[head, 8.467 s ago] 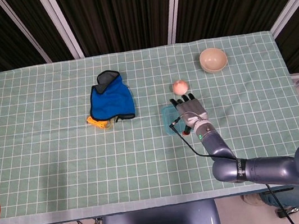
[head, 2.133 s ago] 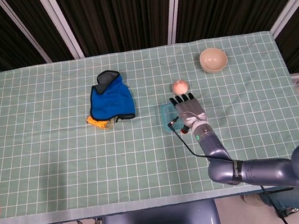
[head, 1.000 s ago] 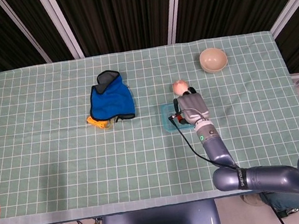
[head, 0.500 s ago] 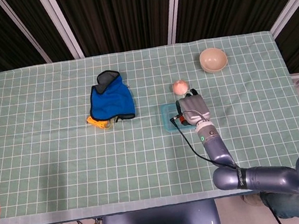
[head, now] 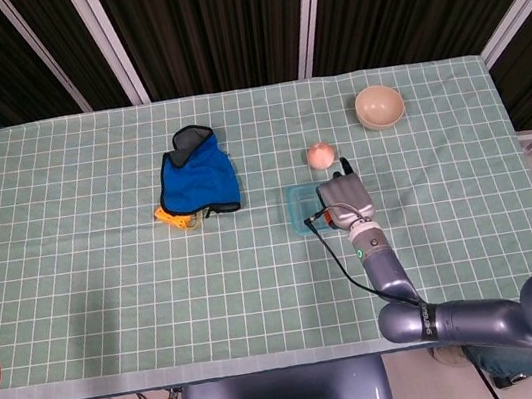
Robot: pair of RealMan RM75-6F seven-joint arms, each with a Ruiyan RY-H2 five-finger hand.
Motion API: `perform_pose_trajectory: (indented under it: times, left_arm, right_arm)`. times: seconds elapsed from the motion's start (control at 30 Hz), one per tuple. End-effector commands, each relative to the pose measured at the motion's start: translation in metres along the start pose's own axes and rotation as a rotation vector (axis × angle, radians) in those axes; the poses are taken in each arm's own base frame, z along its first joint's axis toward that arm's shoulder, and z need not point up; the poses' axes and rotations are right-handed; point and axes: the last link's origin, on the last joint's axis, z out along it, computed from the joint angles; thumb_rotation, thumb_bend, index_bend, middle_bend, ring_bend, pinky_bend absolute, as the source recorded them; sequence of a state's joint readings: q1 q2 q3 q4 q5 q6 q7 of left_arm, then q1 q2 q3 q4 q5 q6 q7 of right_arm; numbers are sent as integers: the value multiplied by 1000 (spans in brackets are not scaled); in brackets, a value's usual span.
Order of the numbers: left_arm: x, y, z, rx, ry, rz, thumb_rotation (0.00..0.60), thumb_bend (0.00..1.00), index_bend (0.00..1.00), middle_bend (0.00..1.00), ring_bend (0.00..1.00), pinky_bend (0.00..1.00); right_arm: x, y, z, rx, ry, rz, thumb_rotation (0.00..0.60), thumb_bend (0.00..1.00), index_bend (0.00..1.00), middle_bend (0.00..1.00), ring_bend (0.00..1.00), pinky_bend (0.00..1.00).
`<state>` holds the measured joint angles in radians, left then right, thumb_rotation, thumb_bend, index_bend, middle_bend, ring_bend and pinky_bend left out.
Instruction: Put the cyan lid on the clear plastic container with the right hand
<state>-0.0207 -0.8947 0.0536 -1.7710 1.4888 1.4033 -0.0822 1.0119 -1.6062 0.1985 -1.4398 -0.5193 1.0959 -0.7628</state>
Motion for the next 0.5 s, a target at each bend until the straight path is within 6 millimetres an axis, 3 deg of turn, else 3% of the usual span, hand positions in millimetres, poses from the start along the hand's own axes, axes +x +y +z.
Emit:
perform_pose_trajectory:
  times: [0.03, 0.5]
  left_arm:
    - [0, 0, 0, 0, -1, 0, 600, 519, 144, 0, 0, 0]
    - [0, 0, 0, 2, -3, 0, 600, 519, 144, 0, 0, 0]
  right_arm:
    - [-4, 1, 0, -3, 2, 5, 600, 480, 695, 583, 302, 0]
    - [-11, 4, 0, 2, 45, -39, 600, 480, 695, 583, 285, 0]
